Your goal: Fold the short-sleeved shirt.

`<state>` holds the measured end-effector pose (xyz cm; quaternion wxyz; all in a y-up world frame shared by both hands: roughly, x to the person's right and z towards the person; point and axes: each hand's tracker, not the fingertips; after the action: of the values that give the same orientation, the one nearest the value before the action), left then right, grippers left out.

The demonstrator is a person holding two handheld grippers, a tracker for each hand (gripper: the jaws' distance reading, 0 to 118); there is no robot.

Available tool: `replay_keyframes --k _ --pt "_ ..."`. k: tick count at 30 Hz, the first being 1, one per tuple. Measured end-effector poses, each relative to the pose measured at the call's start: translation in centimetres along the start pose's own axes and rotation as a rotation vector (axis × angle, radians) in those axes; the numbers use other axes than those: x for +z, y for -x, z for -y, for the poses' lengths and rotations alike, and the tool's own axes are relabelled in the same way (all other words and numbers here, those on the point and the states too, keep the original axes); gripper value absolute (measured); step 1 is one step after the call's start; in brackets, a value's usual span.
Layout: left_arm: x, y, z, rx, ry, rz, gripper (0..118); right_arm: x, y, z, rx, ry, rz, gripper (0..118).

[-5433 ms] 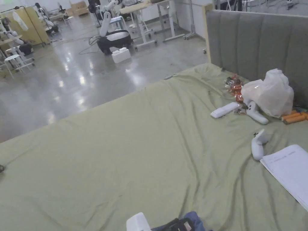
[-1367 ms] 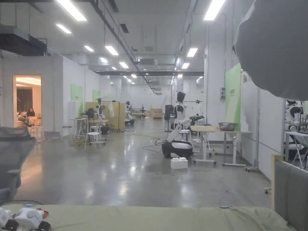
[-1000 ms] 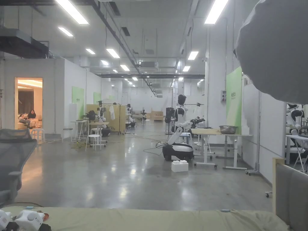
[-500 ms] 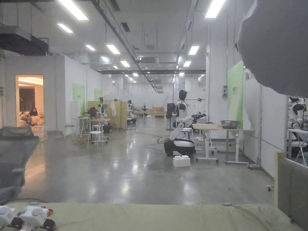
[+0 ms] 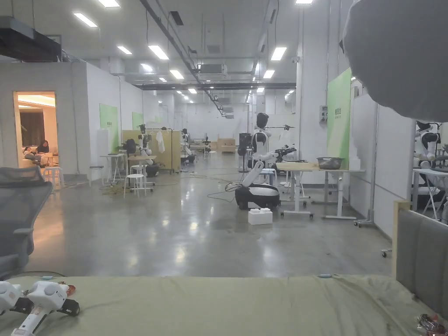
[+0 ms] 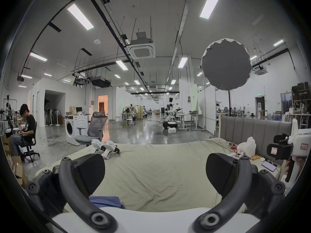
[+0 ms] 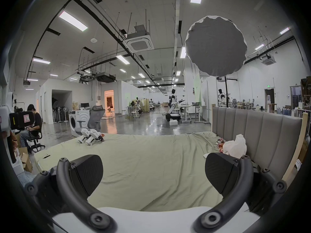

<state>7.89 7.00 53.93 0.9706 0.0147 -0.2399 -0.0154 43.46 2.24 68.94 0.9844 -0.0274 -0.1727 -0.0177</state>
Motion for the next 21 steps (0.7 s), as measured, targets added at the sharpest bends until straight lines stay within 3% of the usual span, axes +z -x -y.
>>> replay_keyframes --k 13,21 --pt "-0.34 -0.5 0.12 -0.012 0.011 0.026 118 -0.71 0.65 0.61 0.056 0.043 0.022 118" --pt "-0.34 -0.31 0.35 0.015 0.017 0.039 118 -0.52 0.72 0.38 0.042 0.032 0.008 118"
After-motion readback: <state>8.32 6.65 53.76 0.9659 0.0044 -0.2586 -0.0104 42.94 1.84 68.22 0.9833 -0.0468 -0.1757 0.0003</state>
